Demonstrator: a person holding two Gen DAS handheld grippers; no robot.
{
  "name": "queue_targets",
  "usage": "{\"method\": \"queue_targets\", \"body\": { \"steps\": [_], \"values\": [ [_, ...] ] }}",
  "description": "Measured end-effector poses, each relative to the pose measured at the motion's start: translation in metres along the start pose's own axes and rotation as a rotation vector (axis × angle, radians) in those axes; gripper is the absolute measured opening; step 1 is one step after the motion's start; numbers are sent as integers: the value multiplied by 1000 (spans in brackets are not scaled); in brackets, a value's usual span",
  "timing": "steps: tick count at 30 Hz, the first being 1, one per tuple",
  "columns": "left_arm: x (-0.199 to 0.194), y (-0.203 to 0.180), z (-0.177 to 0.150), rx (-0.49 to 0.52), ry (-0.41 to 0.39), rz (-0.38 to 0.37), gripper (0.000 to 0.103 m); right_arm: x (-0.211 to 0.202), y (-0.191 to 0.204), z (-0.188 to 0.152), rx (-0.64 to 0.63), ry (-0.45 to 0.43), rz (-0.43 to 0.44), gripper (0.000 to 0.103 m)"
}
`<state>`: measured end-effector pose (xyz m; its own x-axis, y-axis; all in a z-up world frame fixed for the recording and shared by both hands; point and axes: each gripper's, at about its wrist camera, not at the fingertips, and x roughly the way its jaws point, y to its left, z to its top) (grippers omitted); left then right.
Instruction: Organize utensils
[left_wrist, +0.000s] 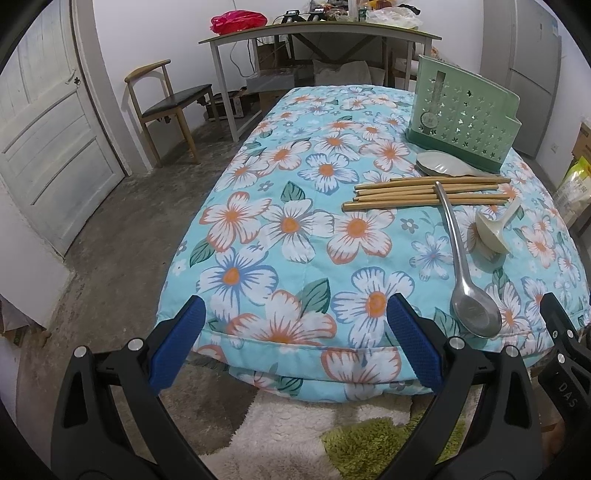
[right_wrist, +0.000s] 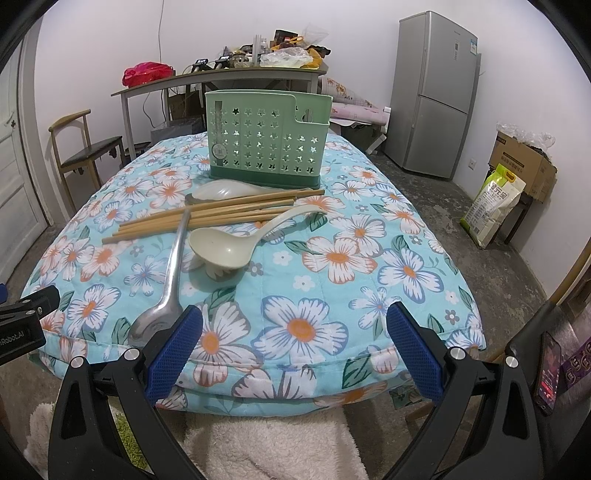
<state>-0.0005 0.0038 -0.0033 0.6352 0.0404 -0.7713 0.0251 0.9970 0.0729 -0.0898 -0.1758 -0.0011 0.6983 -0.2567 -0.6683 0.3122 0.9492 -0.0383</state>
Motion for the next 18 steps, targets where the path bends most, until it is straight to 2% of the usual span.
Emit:
{"method": "queue_targets", "body": {
  "steps": [18],
  "values": [
    [1, 6, -2, -2, 0, 6, 95, -1, 0, 0, 2, -1, 1, 97]
  ]
}}
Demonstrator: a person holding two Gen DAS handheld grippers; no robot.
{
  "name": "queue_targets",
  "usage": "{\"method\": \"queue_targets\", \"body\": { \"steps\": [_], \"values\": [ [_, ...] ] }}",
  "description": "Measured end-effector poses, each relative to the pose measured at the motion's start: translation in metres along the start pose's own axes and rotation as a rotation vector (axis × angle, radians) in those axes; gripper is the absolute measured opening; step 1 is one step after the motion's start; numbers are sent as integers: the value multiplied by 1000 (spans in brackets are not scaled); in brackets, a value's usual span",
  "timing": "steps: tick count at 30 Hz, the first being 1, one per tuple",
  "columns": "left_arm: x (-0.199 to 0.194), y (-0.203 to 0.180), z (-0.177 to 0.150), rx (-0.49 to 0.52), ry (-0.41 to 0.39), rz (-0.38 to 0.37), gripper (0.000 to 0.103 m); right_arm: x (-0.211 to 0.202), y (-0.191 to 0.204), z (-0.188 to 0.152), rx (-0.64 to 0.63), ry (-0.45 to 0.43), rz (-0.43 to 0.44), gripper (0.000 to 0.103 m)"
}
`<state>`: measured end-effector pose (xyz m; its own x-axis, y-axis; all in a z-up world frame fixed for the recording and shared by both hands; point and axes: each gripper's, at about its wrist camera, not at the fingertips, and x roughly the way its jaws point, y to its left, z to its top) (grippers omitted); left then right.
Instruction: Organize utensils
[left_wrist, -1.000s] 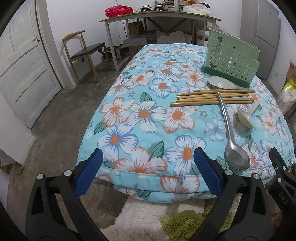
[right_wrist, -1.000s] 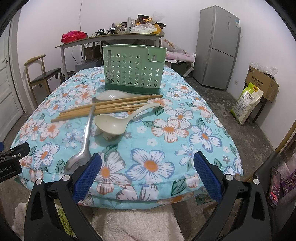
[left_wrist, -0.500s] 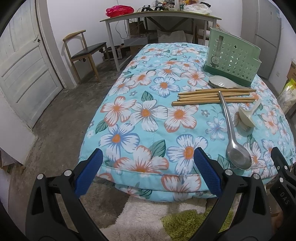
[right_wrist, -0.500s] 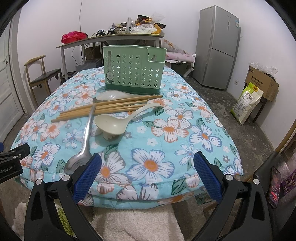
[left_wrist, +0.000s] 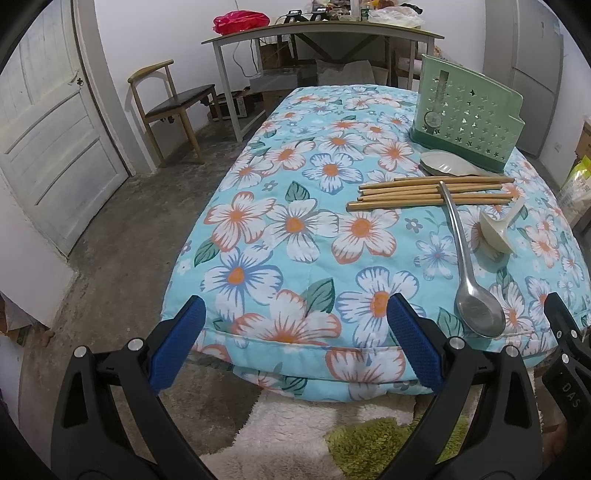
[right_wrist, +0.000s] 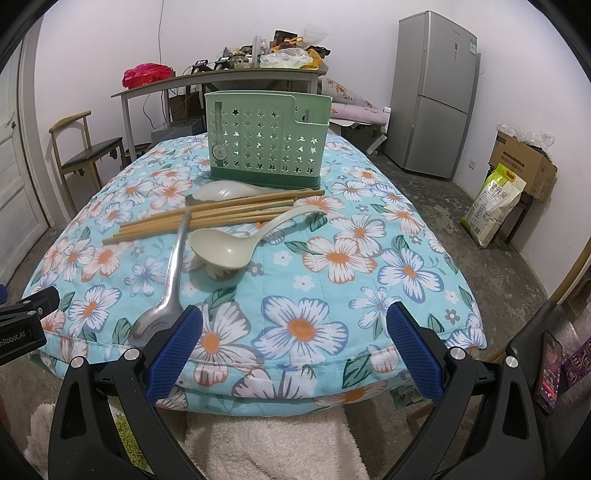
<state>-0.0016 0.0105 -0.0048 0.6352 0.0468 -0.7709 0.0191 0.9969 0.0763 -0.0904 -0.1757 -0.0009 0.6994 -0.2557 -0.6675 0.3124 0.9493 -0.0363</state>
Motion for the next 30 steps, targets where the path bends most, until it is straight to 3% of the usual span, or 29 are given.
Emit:
{"method": "queue_targets", "body": {
  "steps": [30],
  "values": [
    [2, 5, 1, 7, 4, 0, 95, 0, 0, 1, 1, -2, 0, 97]
  ]
}}
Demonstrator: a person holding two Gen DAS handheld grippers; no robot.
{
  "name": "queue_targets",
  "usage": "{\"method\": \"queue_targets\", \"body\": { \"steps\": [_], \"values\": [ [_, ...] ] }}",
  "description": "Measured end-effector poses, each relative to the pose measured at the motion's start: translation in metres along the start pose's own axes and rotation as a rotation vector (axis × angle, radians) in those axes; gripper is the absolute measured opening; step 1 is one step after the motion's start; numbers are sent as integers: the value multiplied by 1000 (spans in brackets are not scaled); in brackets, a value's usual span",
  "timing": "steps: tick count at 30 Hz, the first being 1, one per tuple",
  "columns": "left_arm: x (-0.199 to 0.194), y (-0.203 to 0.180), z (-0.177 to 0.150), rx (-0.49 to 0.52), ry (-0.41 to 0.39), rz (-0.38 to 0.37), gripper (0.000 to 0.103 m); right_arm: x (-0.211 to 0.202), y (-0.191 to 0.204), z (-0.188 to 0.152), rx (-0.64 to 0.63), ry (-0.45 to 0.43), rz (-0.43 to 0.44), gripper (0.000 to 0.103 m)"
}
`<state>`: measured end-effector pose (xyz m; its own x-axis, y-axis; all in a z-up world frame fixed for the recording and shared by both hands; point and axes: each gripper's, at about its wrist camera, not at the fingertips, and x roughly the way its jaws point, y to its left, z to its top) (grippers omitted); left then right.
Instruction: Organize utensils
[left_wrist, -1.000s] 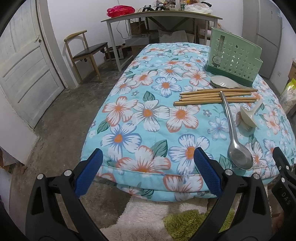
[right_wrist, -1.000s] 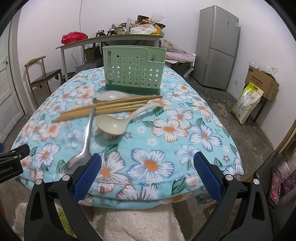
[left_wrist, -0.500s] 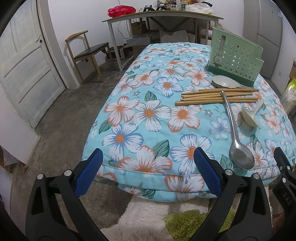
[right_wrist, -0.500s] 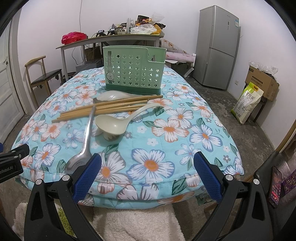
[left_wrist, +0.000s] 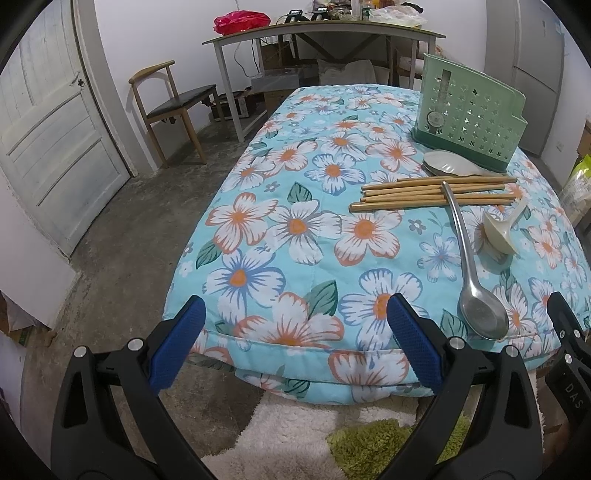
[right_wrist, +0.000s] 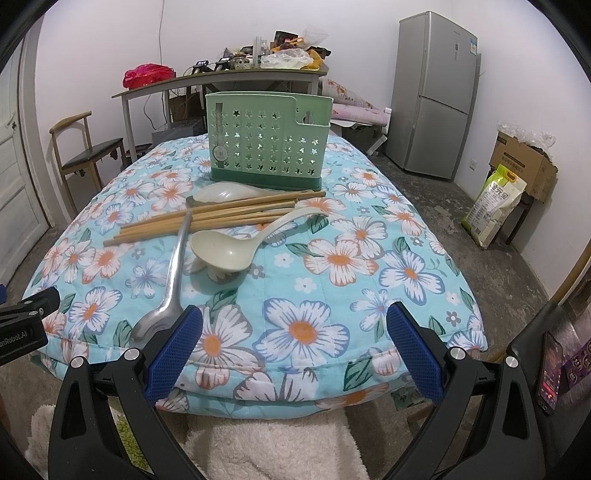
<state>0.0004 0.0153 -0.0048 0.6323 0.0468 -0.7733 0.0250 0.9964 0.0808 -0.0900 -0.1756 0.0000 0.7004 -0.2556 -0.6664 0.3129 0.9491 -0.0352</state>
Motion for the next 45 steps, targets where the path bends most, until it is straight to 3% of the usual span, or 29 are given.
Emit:
{"method": "queue_targets", "body": {
  "steps": [11, 31, 39, 45],
  "values": [
    [4, 5, 4, 13, 10, -5, 95, 1, 2, 3, -1, 2, -4, 97],
    [29, -24, 8, 63, 60, -13, 95, 24, -2, 1, 18, 58, 17, 97],
    [61, -36, 12, 100, 91, -53, 95, 58, -13, 4, 75, 142, 21, 97],
    [68, -28, 8, 37, 66, -113, 96, 74, -9, 0, 59, 181, 27, 97]
  ]
}}
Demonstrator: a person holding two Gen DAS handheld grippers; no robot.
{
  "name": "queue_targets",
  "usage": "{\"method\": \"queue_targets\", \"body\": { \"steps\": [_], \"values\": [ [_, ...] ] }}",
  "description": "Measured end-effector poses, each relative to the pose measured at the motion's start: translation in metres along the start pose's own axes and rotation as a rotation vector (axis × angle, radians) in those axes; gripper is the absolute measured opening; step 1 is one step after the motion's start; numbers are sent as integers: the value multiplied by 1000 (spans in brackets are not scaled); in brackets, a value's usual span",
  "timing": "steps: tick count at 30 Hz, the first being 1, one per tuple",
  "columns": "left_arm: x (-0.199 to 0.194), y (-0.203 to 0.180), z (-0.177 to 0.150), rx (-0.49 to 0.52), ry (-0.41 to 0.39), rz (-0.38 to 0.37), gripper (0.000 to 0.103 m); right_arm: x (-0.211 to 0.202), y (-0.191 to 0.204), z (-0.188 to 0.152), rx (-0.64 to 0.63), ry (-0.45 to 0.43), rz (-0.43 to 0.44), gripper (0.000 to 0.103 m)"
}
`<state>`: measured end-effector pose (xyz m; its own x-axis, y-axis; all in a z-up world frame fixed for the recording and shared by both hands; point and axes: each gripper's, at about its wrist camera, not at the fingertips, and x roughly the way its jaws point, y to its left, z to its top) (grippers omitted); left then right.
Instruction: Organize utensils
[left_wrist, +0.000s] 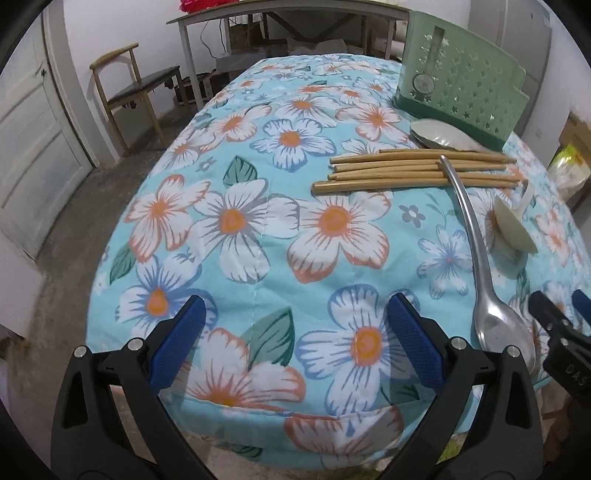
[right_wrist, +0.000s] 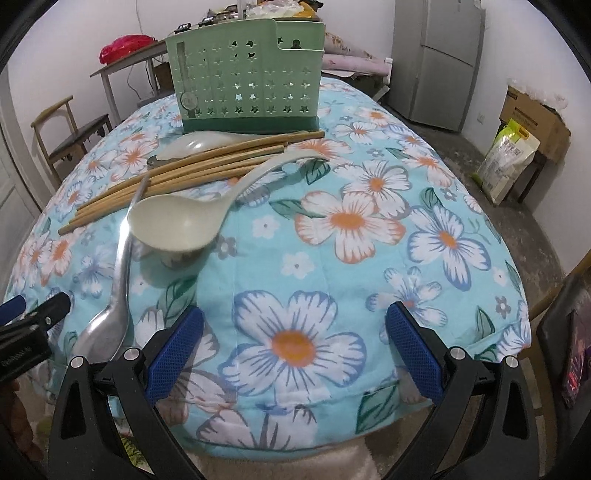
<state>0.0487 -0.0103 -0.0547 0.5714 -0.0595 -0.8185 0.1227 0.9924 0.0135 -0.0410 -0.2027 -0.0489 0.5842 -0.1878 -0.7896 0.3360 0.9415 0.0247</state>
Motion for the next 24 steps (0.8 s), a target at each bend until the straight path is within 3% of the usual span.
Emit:
{"method": "queue_targets", "body": {
  "steps": [10, 13, 17, 21, 23, 24],
  "values": [
    [0, -2, -1, -4, -13, 12, 96, 2, -2, -2, 8, -14, 18, 97],
    [-7, 3, 0, 1, -15, -37, 96, 2, -2, -2, 10, -14, 20, 97],
    [-38, 9, 2, 23, -92, -250, 96, 1, -3, -3, 14, -15, 25, 97],
    [-55, 8, 3, 59, -93, -450, 94, -3, -11, -2, 34, -9, 75, 97],
    [-59, 4, 1, 78, -83, -530, 90, -7, -21, -1, 66, -10, 121, 97],
    [-58, 2, 0, 87, -74, -560, 81, -9, -24, 0, 81, -9, 132, 97]
  ]
}}
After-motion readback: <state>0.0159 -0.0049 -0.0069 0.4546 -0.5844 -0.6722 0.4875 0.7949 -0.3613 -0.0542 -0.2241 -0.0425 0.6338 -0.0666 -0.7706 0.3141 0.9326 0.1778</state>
